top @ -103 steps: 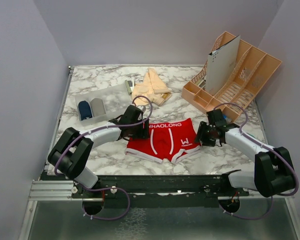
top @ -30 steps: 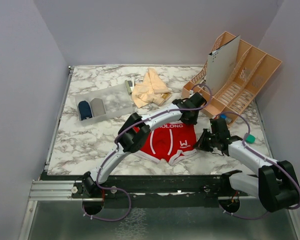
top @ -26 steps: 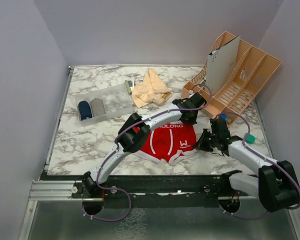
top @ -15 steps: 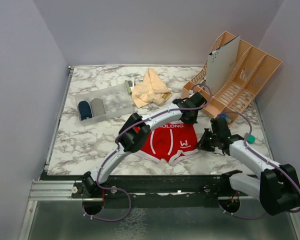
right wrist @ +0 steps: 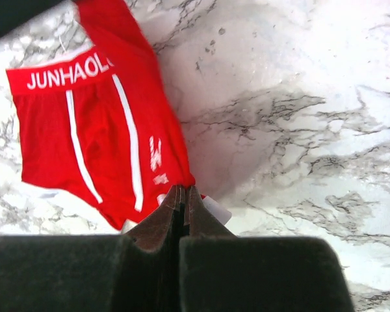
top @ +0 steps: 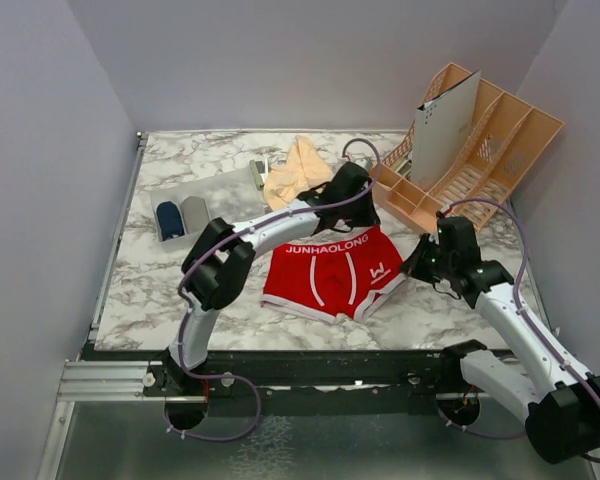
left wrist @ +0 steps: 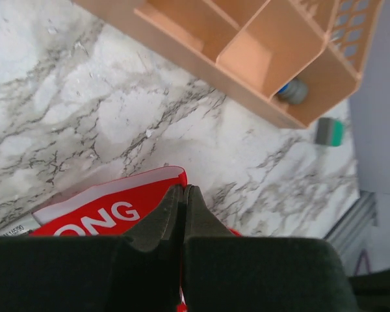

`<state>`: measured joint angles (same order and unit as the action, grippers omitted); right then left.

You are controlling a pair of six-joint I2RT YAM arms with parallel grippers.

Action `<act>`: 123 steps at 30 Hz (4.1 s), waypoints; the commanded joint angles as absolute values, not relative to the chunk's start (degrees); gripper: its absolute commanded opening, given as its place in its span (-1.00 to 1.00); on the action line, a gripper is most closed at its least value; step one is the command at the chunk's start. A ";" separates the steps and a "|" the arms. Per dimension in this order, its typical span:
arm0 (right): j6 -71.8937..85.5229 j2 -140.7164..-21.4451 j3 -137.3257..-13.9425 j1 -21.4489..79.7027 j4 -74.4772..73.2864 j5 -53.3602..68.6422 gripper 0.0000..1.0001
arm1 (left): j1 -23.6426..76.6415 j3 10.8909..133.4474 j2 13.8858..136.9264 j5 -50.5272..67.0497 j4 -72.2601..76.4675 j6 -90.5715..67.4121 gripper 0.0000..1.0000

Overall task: Roll the underwear
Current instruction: Fold the underwear at the center of the board.

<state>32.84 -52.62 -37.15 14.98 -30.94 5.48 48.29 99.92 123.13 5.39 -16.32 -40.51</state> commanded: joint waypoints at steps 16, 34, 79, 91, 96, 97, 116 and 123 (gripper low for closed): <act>31.38 -59.60 -43.92 21.32 -36.10 6.91 -0.99 | 38.89 80.59 111.88 23.94 10.67 -46.70 -1.00; 38.78 -66.13 -53.68 39.49 -43.19 -12.22 -0.99 | 33.48 66.11 100.29 24.70 15.34 -45.75 -1.00; 49.21 -101.78 -72.06 60.38 -22.85 -1.91 -0.99 | 15.73 57.49 99.76 29.53 -2.72 -25.31 -0.96; 48.63 -106.93 -76.34 60.38 -21.05 2.43 -0.99 | 15.73 60.74 102.86 24.31 -11.05 -19.65 -0.85; 48.47 -108.35 -76.70 60.38 -20.57 3.65 -0.94 | 15.73 61.20 103.69 24.29 -11.78 -19.08 -0.70; 48.37 -108.63 -76.73 60.38 -20.64 3.87 -0.90 | 15.73 61.27 103.90 24.34 -11.89 -19.07 -0.65; 42.65 -82.17 -56.17 53.62 -18.10 -2.69 -0.33 | 15.73 53.20 84.06 20.60 -12.96 -25.77 0.50; 40.50 -82.65 -46.20 52.90 -14.75 3.45 -0.54 | 15.90 37.97 71.00 20.38 -11.11 -31.32 0.67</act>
